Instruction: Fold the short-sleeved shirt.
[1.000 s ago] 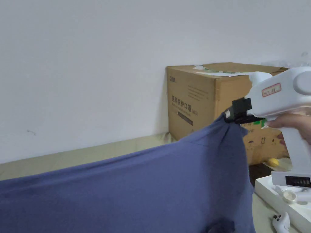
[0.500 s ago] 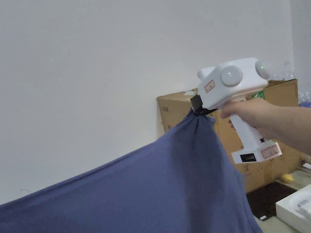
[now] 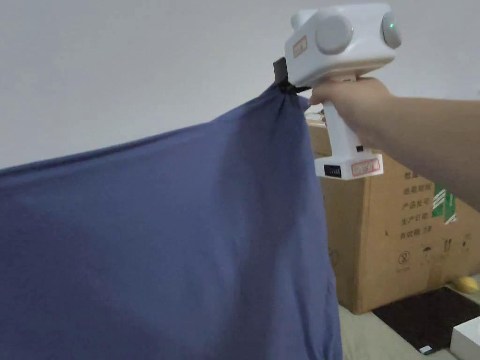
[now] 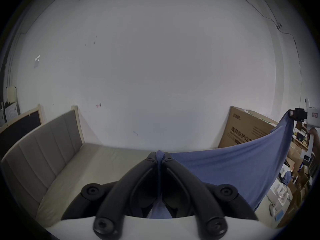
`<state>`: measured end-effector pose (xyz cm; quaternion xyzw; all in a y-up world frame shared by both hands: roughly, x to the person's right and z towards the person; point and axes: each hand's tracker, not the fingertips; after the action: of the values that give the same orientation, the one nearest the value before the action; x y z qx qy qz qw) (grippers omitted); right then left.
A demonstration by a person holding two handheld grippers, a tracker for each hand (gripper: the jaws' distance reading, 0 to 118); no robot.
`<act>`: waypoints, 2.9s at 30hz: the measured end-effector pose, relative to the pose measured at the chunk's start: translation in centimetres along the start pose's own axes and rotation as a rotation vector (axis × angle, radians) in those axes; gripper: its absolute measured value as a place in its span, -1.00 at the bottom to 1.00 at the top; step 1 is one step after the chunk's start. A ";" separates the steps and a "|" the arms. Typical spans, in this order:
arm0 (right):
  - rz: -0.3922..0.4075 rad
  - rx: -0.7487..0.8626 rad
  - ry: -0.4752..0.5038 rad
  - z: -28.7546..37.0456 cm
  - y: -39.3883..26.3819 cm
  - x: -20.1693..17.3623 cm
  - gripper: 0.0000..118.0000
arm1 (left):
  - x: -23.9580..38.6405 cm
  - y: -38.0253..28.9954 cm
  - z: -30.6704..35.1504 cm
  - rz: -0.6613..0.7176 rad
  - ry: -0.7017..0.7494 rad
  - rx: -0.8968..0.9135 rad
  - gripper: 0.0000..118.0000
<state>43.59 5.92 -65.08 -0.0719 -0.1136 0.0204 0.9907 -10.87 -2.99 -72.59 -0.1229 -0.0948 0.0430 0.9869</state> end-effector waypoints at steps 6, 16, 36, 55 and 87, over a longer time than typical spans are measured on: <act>0.027 0.170 -0.050 -0.7 -0.5 -0.6 -0.94 | 0.9 -0.4 -1.6 -0.044 0.011 0.118 -0.96; -0.041 -0.248 0.001 -0.8 -23.4 0.9 -0.94 | 1.8 -18.5 -2.6 0.005 -0.090 -0.233 -0.96; -0.198 -0.771 0.241 34.7 -52.3 8.8 -0.94 | -3.5 -44.2 27.7 0.073 -0.210 -0.645 -0.96; -0.078 -0.814 0.131 36.9 -48.7 6.0 0.88 | -5.8 -44.3 35.1 0.063 -0.124 -0.586 0.90; -0.178 -0.335 0.308 45.0 -42.9 -4.6 -1.00 | -2.4 -44.5 30.3 -0.043 -0.109 -0.811 0.94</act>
<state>29.89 -30.54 -16.43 -0.2270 0.0311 -0.0971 0.9685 -16.46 -39.18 -33.04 -0.4975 -0.1589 -0.0120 0.8527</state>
